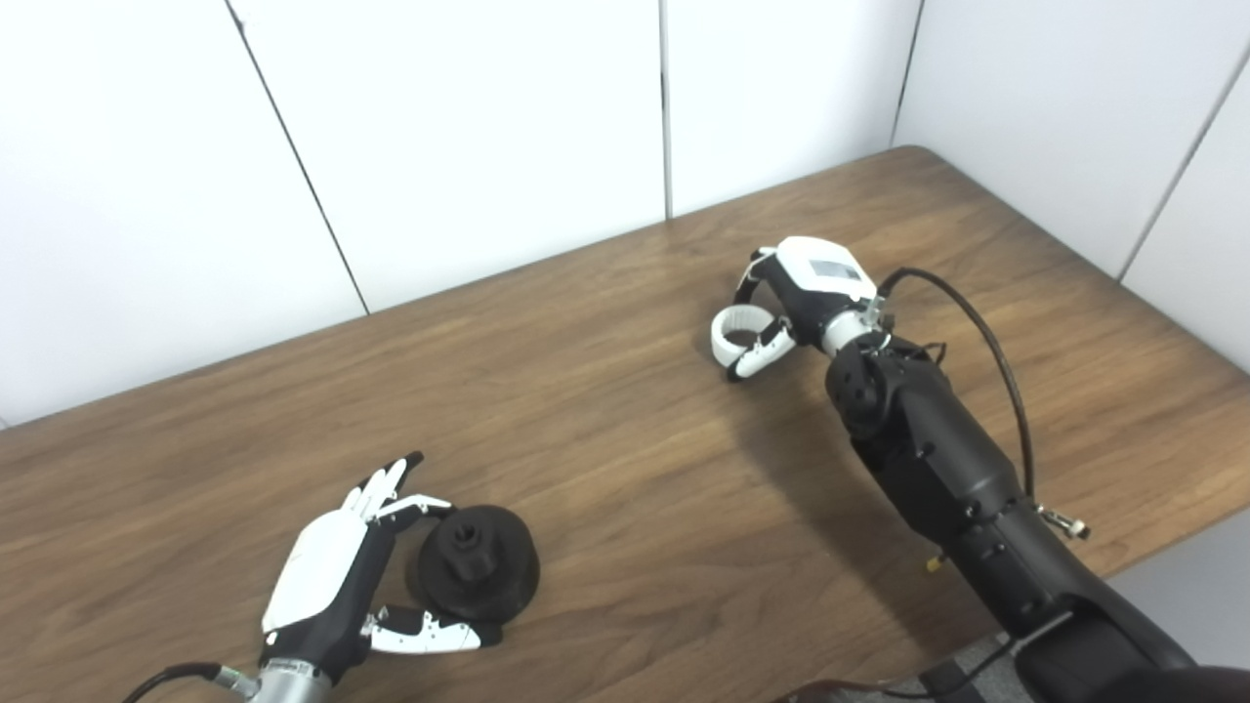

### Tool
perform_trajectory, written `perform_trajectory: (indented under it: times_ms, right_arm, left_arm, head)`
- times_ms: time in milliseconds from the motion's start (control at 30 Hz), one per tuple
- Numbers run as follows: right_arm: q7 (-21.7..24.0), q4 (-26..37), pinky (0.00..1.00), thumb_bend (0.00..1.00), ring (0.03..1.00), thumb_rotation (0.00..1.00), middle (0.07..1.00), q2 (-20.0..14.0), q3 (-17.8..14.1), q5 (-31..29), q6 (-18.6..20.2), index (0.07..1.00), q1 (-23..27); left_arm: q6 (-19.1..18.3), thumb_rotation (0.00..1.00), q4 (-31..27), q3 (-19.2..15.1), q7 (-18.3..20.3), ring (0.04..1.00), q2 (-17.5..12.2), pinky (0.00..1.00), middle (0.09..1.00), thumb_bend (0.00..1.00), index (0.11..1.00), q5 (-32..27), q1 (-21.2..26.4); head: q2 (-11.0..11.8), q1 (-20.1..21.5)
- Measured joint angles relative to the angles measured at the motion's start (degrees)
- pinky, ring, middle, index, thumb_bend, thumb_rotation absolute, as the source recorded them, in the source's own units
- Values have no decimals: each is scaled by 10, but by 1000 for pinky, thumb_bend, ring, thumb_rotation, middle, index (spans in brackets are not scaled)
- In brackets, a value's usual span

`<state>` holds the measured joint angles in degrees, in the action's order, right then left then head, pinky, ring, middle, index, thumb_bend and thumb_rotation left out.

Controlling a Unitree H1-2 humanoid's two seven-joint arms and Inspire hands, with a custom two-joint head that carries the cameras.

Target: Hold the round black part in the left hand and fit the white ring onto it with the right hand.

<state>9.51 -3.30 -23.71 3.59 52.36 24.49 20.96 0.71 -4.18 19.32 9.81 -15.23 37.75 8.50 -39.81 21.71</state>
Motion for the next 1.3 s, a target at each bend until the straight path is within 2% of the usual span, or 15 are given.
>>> perform_trajectory:
  times_ms: [233,467,667,700,800,967,1167,1300]
  right_arm:
    - [-43,-10,911,514,845,138,835,-1,4,-19,-11,488,-5]
    - [-53,-11,885,516,838,139,831,-4,8,-27,-10,487,-6]
    - [-58,-5,902,519,845,142,841,-5,9,-33,-10,487,-10]
    - [-58,4,915,520,859,142,853,-5,8,-35,-10,487,-12]
    - [-54,68,871,519,871,141,871,-6,8,-33,-5,488,-16]
    - [-54,148,912,519,901,142,885,-6,-4,-24,0,489,-3]
    - [-33,209,926,521,894,143,878,-2,-5,-10,15,488,15]
    - [-29,213,915,521,894,143,874,1,-4,-7,15,488,18]
  left_arm:
    - [0,334,0,0,0,1000,0,1000,1000,950,609,1,0]
    - [0,337,0,0,0,1000,0,1000,1000,947,610,1,0]
    - [-1,331,0,-1,0,1000,0,1000,1000,949,608,1,0]
    - [-1,326,0,-1,0,1000,0,1000,1000,949,608,1,0]
    - [-3,313,-1,-1,0,1000,0,1000,1000,951,607,1,1]
    - [-4,313,-1,-1,0,1000,0,1000,1000,957,607,3,1]
    - [-4,314,-1,-1,0,1000,1,1000,1000,959,609,4,1]
    - [-5,310,-1,0,0,1000,3,1000,1000,958,608,4,1]
  head:
    - [-1,0]
    - [-3,-4]
    - [-5,-4]
    - [-4,-4]
    - [-5,-4]
    - [-5,-3]
    - [-5,-4]
    - [-9,-7]
